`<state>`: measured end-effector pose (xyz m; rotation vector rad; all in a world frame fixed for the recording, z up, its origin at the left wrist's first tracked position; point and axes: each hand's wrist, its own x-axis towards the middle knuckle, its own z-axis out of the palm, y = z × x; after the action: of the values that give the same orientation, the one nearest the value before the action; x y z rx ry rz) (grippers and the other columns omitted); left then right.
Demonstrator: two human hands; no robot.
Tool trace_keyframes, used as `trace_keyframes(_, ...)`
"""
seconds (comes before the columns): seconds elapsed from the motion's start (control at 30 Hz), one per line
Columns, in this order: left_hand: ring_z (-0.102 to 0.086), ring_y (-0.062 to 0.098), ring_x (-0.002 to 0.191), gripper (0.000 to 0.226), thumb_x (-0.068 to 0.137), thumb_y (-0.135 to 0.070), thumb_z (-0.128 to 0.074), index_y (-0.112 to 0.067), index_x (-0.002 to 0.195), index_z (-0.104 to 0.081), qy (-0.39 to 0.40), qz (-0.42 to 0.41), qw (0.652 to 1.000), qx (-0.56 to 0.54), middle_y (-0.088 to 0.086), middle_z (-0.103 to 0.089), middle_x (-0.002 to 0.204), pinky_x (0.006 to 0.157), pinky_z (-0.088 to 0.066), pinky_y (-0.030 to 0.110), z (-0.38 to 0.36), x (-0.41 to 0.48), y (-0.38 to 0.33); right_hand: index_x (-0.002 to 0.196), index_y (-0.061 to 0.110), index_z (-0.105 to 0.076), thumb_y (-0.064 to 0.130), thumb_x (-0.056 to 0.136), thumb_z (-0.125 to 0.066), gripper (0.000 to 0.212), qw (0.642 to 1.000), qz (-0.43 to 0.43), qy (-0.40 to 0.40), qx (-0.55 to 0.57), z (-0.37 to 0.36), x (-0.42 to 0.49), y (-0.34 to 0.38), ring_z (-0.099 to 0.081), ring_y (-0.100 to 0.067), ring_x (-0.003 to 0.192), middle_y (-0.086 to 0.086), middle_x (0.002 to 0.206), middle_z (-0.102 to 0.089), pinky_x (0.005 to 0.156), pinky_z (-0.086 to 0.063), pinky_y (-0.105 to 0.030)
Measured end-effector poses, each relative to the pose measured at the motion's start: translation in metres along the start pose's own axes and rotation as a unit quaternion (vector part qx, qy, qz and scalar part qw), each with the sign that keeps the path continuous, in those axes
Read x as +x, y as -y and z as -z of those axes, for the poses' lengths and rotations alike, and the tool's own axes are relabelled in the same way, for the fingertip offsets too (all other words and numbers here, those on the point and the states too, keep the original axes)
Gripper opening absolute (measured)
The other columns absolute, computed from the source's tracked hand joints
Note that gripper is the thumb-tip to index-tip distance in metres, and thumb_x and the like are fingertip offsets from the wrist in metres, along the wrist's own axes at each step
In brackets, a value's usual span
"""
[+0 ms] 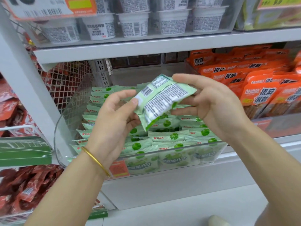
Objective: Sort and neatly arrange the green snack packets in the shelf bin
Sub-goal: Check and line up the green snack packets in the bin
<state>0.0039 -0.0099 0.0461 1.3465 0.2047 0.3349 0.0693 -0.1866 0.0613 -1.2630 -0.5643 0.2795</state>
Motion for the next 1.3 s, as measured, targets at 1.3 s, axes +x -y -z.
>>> trace_keyframes(1.3,-0.057,0.006,0.085,0.023,0.086,-0.003,-0.058,-0.023,0.097,-0.061,0.024,-0.128,0.842,0.524,-0.008,-0.054,0.099,0.078,-0.044,0.019,0.013,0.001,0.012,0.099,0.01,-0.072,0.02,0.084,-0.068,0.018,0.865,0.16,0.021,-0.474,-0.002,0.015,-0.011,-0.06,-0.003,0.09,0.006,0.091,-0.07,0.08,-0.046,-0.021)
